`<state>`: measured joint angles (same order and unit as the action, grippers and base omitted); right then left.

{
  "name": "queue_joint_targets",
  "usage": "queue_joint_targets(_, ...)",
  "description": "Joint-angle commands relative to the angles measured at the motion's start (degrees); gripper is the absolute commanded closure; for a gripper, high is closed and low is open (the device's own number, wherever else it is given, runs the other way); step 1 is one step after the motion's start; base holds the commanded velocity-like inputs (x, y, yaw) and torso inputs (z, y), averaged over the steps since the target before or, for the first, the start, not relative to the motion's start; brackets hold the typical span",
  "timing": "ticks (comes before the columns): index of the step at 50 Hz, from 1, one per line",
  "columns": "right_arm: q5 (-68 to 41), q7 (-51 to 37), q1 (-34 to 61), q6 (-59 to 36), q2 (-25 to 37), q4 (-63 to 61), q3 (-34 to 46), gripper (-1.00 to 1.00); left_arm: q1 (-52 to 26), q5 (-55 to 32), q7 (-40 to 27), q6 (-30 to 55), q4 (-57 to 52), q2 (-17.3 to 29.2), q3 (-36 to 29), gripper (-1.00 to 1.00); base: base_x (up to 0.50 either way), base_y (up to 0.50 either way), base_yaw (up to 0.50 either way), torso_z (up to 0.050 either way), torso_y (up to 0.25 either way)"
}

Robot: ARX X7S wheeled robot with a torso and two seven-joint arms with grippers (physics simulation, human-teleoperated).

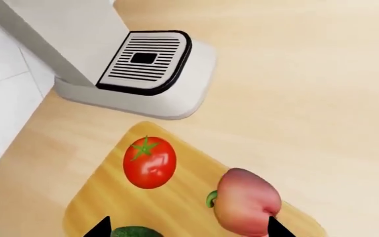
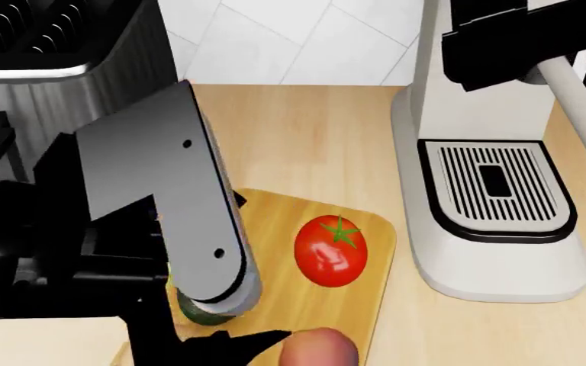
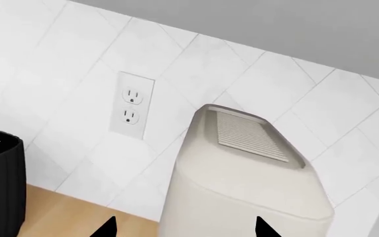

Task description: Place the avocado, onion, tomato and bell pepper on the cutting board.

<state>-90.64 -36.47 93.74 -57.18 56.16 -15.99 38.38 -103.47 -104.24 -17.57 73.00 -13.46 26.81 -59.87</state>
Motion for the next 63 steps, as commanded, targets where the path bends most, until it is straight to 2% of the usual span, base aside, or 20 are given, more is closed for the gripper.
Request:
queue_joint_targets(1,-1.26,-0.95,1.18,-0.89,0.13,-0.38,-0.27,-1.00,-1.76,-4.40,-2.35,-0.56,-1.17,4.07,1.64,-1.00,0.00,0.00,0.00,0.000,0.000)
queue_joint_targets(22,-4.18,-3.68,0.10,-0.11,1.66,-2.89,-1.30,-1.00,-2.06,-17.60,-10.67,-8.96,-9.32,16.18,7.41,-1.00,0.00,0.00,0.00,0.000,0.000)
queue_joint_targets(30,-10.77,-9.06,1.98,-0.59,4.16,-7.59,-3.07,-1.00,-1.12,-19.96,-12.75,-13.27,-12.05,20.25,10.38,-1.00,0.00,0.00,0.00,0.000,0.000)
queue_joint_targets(37,-15.01,-12.74,1.10,2.10,6.24,-12.18,-4.99,-1.00,-1.74,-23.29,-19.74,-20.04,-16.21,23.89,13.43,-1.00,0.00,0.00,0.00,0.000,0.000)
queue_joint_targets(45,-21.39,-18.57,3.11,4.15,7.62,-18.16,-6.72,-1.00,-0.69,-25.05,-24.24,-26.58,-21.84,27.62,17.19,-1.00,0.00,0.00,0.00,0.000,0.000)
queue_joint_targets(55,-29.09,-25.06,6.26,6.24,9.98,-24.27,-8.22,-1.00,-3.42,-27.09,-28.81,-28.42,-26.66,33.23,20.69,-1.00,0.00,0.00,0.00,0.000,0.000)
queue_joint_targets(63,-35.38,-30.54,10.65,7.06,10.81,-27.91,-8.51,-1.00,-3.61,-26.58,-27.68,-27.95,-23.70,38.33,22.89,-1.00,0.00,0.00,0.00,0.000,0.000)
